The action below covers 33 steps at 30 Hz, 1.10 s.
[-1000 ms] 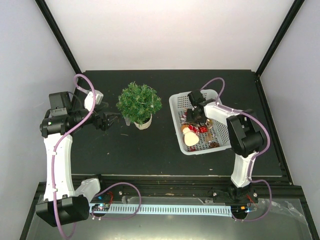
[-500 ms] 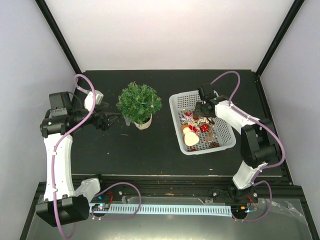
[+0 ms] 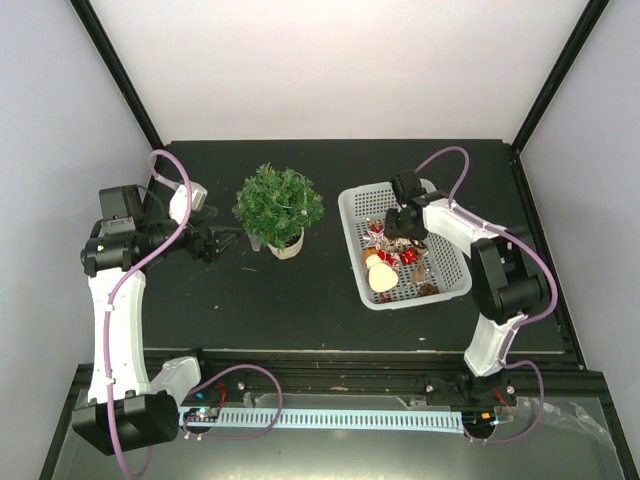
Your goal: Decorate the small christmas tree
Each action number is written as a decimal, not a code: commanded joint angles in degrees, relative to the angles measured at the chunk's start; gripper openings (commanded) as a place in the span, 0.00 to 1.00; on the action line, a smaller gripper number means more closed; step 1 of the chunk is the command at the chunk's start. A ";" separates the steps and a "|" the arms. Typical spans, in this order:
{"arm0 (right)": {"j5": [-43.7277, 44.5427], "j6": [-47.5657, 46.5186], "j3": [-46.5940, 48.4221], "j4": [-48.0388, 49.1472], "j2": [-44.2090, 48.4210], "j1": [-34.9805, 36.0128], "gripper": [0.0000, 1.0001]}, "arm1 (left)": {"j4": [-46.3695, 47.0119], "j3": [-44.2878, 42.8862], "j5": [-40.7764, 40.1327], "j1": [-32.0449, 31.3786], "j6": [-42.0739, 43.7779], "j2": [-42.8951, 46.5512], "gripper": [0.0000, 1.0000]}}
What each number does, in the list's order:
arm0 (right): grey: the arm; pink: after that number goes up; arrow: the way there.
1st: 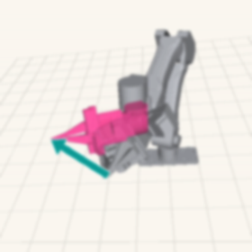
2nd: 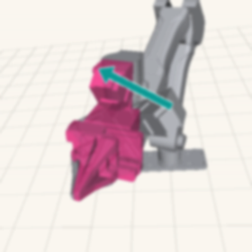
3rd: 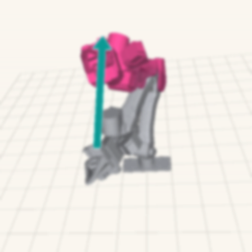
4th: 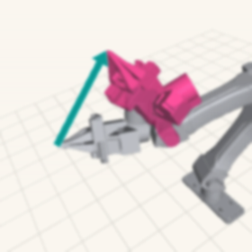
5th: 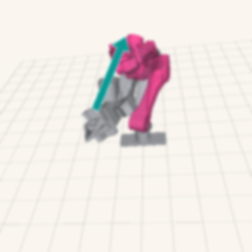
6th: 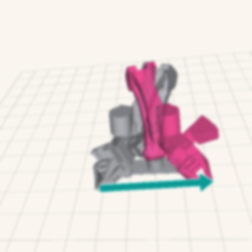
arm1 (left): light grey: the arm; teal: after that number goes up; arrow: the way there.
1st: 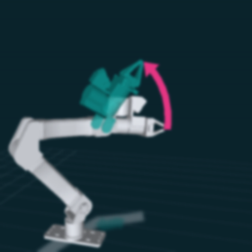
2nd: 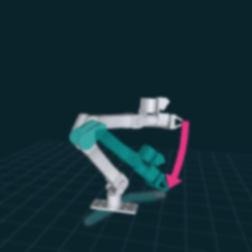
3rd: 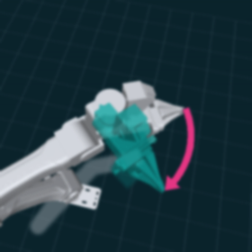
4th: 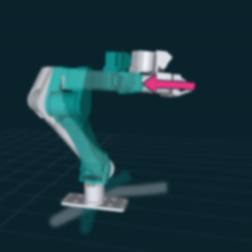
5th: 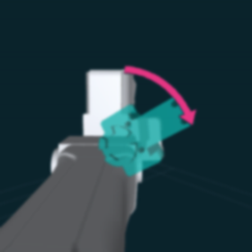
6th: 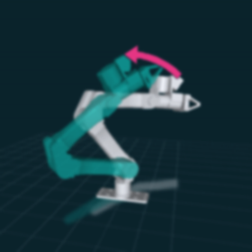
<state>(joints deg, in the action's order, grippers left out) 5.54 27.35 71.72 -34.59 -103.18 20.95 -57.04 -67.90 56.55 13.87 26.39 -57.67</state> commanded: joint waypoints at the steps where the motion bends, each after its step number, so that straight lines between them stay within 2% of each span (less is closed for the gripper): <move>1: -2.67 0.35 2.63 1.46 -2.77 -0.12 0.56 | -0.24 0.05 0.14 0.28 0.15 1.22 0.99; 6: -3.32 0.67 3.49 2.27 -5.10 -0.44 0.53 | -0.27 0.07 -0.14 0.28 0.22 1.29 0.99; 14: -3.59 0.98 2.92 3.32 -4.57 -0.82 0.32 | -0.36 0.35 -0.45 0.28 0.24 1.51 0.99; 31: -3.56 -0.67 1.48 0.58 5.19 -0.57 0.30 | -0.45 0.05 -0.81 0.29 0.22 1.43 0.99; 33: -3.14 -1.39 1.70 0.22 5.27 -0.56 0.37 | -0.44 0.05 -0.81 0.30 0.26 1.41 0.99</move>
<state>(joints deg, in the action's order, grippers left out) 2.24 27.57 73.56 -33.32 -99.90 20.51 -57.10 -67.85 55.68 13.87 26.39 -56.95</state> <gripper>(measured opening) 0.311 0.989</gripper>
